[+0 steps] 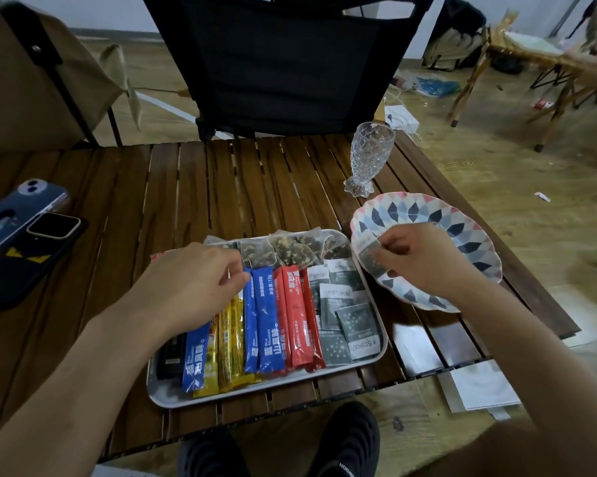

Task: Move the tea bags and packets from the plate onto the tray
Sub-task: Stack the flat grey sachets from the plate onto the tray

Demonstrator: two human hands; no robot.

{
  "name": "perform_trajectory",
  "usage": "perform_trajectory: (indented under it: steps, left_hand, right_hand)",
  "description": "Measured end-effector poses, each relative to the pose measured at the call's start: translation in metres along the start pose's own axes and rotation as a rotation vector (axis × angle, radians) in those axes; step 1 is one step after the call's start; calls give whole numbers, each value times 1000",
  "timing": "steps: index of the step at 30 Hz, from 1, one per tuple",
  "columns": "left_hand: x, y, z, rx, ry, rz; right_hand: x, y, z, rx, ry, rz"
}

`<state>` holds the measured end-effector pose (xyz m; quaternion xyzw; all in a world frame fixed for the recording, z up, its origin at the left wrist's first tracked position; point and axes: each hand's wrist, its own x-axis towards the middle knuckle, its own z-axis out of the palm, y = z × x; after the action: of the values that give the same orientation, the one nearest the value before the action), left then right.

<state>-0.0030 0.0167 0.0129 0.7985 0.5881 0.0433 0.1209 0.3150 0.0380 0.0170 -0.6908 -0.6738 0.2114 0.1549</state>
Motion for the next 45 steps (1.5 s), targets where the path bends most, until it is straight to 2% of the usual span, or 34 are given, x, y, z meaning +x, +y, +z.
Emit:
perform_trajectory:
  steps: [2,7,11,20,25,35,38,45]
  left_hand:
    - [0,0,0,1,0,0]
    - [1,1,0,3,-1,8]
    - [-1,0,-1,-4,-4,13]
    - [0,-3,0,-11,-7,15]
    - [-1,-3,-1,-20,1,15]
    - [-1,-2,-1,-15,5,13]
    - [-2,-3,0,-8,12,13]
    - [-1,-3,4,5,15,26]
  right_hand:
    - [-5,-8,-1,213,-35,51]
    - [-20,-31,21,391,-320,121]
    - [-20,-34,34,434,-344,208]
    - [-19,-37,42,59,-211,88]
    - [-21,-40,46,-44,-185,38]
    - [-23,-41,51,-151,-183,-39]
    - [-24,-42,48,-107,-148,-86]
    - [-24,-40,51,-77,-334,-127]
